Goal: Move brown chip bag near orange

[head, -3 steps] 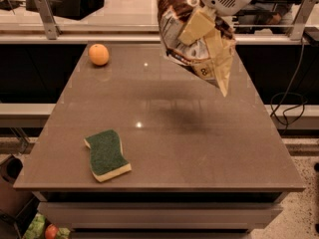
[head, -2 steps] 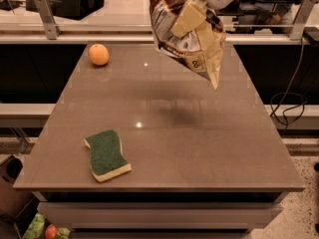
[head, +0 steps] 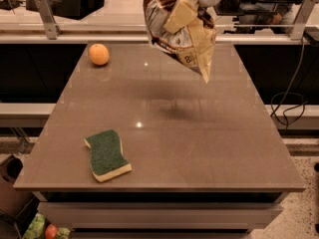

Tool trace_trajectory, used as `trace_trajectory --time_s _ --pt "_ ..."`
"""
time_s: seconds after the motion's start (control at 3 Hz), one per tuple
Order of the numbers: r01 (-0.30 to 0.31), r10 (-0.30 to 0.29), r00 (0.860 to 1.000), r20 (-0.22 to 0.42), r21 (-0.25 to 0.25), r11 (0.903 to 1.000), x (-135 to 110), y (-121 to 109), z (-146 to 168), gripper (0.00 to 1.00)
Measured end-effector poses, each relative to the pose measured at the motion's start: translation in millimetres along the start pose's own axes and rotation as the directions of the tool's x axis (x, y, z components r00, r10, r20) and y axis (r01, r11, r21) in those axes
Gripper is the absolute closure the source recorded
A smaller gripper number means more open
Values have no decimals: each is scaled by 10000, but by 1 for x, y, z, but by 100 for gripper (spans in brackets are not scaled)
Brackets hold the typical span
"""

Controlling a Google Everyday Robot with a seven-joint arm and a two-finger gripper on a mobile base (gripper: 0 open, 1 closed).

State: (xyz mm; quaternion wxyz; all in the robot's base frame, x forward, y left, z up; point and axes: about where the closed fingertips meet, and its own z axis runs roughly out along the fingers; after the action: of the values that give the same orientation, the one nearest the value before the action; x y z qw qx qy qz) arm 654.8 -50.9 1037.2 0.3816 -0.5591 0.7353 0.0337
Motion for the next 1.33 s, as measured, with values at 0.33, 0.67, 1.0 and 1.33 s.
trace_trajectory --time_s 0.33,0.67,1.0,1.33 --pt "248 -254 9994 245 255 9994 -18 -17 26 100" --pt "418 -426 9990 103 675 9968 -34 -29 54 100" --pt "489 -450 9982 -402 1023 9936 -41 -34 77 100" --pt "386 -249 9941 -1058 1297 9908 -48 -37 97 100"
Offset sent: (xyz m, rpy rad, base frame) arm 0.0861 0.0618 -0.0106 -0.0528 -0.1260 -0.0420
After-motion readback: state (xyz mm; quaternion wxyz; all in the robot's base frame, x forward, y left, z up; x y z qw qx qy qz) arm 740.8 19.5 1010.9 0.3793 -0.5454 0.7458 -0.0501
